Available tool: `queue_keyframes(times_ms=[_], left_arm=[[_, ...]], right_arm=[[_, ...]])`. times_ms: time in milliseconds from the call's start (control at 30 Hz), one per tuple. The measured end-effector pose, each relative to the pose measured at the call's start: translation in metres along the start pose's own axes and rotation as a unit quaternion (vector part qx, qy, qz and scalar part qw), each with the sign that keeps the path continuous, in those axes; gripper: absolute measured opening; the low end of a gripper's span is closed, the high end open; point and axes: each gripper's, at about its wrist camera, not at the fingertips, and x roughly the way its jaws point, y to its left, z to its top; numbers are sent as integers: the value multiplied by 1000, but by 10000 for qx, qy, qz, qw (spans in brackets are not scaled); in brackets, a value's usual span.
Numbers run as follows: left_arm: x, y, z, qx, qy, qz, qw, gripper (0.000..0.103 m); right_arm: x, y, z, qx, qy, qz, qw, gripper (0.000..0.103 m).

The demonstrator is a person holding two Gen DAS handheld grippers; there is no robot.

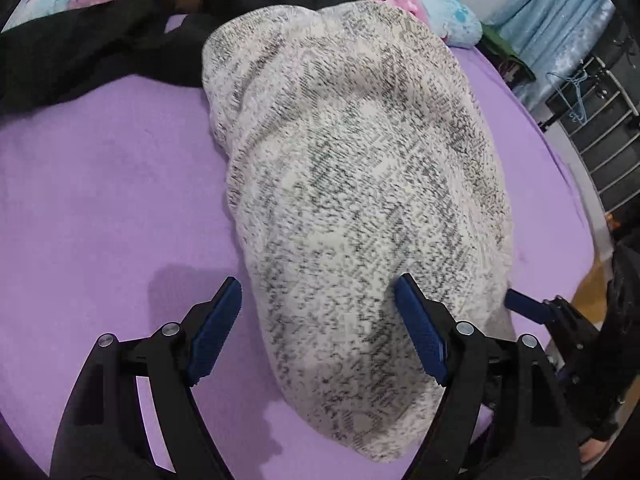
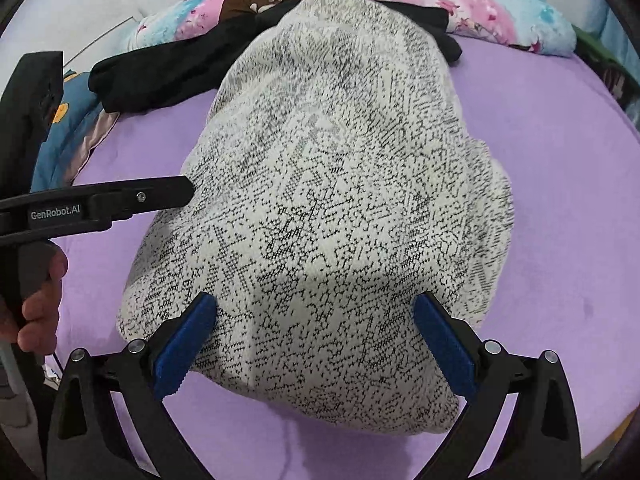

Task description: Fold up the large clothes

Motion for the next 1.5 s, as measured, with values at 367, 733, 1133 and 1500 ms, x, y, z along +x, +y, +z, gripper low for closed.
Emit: queue_keyframes(times_ms=[367,733,1133,1500], left_arm=[[22,14,-3,-401,239,-535,9975,83],[2,13,-3,-291,207,-320,9988,82],[19,20,-2,-531,291,-666,9959,89],[22,50,12,-873,587,-1257,9865,88]], right_arm=[[18,-16,18,-131,321,323,9989,98],[-35,-36,36,-281,-84,323,9990,98],[-16,-82,36,471,-163,345,9982,98],[-5,-129,47,760,-170,521,9956,98]])
